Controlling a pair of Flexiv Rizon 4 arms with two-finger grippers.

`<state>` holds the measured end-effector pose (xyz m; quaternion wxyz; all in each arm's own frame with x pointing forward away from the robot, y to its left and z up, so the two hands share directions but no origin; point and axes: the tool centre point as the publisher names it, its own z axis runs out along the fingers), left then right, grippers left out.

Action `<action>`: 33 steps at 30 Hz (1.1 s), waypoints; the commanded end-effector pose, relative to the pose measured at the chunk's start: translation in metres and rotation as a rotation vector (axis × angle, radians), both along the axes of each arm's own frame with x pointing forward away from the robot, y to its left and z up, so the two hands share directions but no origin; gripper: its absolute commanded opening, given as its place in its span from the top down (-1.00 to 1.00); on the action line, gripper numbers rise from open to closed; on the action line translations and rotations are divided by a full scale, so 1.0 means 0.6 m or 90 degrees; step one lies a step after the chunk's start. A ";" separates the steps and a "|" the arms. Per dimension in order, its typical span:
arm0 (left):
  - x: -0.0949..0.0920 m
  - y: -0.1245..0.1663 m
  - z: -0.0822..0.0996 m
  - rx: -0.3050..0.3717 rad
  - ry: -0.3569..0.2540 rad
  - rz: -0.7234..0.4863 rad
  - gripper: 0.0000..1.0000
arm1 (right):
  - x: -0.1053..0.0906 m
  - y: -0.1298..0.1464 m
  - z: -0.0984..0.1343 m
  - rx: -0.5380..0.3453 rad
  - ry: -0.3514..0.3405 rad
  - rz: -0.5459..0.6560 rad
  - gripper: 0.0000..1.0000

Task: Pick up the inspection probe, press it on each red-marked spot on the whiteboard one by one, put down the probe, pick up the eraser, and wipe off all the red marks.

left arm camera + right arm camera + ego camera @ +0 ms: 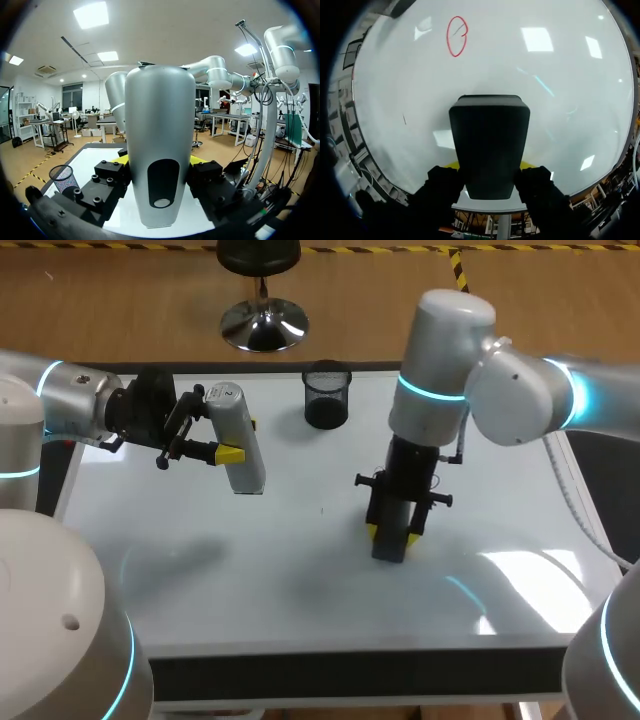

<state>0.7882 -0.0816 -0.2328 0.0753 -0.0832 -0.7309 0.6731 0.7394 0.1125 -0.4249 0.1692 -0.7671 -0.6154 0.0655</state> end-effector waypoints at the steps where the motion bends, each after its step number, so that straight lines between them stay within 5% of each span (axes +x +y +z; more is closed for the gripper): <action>1: 0.003 0.000 0.001 -0.001 0.001 -0.003 1.00 | -0.012 -0.053 -0.027 0.015 -0.006 -0.010 1.00; 11: 0.003 0.000 0.001 -0.001 0.001 -0.003 1.00 | -0.025 -0.098 -0.018 0.006 -0.045 -0.024 1.00; 22: 0.003 0.000 0.001 -0.001 0.001 -0.003 1.00 | -0.042 -0.146 0.032 -0.023 -0.073 -0.013 1.00; 26: 0.003 0.000 0.001 -0.001 0.001 -0.003 1.00 | -0.039 -0.159 0.051 -0.073 -0.074 0.002 1.00; 28: 0.003 0.000 0.001 -0.001 0.001 -0.003 1.00 | -0.038 -0.166 0.064 -0.105 -0.104 0.005 1.00; 30: 0.003 0.000 0.001 -0.001 0.001 -0.003 1.00 | -0.038 -0.167 0.082 -0.197 -0.164 0.008 1.00; 33: 0.003 0.000 0.001 -0.001 0.001 -0.003 1.00 | -0.038 -0.167 0.082 -0.197 -0.164 0.008 1.00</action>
